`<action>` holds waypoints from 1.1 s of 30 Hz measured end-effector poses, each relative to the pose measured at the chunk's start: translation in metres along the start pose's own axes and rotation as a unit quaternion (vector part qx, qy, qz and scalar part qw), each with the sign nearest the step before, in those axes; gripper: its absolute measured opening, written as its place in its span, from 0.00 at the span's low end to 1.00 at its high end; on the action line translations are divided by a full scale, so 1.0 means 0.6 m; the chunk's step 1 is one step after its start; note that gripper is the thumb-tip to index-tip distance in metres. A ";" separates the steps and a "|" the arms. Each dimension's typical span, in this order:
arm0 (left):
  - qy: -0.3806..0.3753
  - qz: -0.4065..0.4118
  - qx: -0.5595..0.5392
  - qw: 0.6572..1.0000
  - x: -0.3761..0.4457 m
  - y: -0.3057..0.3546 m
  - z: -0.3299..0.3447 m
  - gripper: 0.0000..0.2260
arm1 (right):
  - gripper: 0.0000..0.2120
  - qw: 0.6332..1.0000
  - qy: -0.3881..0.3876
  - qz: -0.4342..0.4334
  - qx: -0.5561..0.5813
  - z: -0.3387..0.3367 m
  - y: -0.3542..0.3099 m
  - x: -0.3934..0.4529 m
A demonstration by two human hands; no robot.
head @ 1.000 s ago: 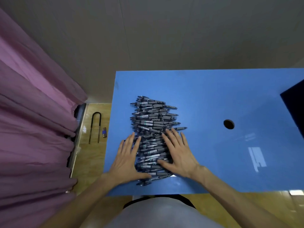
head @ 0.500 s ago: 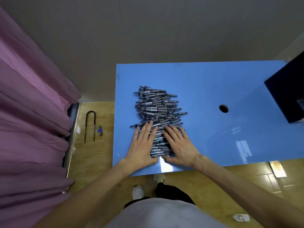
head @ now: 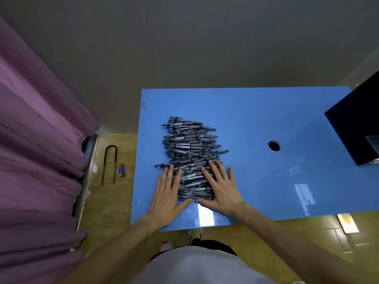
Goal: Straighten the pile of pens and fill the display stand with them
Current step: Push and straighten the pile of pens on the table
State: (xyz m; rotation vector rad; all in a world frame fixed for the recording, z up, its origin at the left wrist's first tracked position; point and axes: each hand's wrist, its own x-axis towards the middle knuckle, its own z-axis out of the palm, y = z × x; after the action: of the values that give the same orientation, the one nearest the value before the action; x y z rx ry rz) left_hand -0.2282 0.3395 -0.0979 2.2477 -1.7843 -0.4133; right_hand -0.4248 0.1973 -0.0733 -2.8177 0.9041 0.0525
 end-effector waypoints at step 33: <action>0.085 -0.231 -0.156 0.957 0.120 -0.001 -0.037 0.69 | 0.70 0.932 0.082 0.275 0.222 -0.006 0.034 0.061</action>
State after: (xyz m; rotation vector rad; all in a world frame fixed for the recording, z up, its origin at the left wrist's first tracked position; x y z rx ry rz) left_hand -0.2040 0.2699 -0.0827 2.3640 -1.0177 -0.5244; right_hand -0.4067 0.1592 -0.0764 -2.1109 1.5002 -0.2806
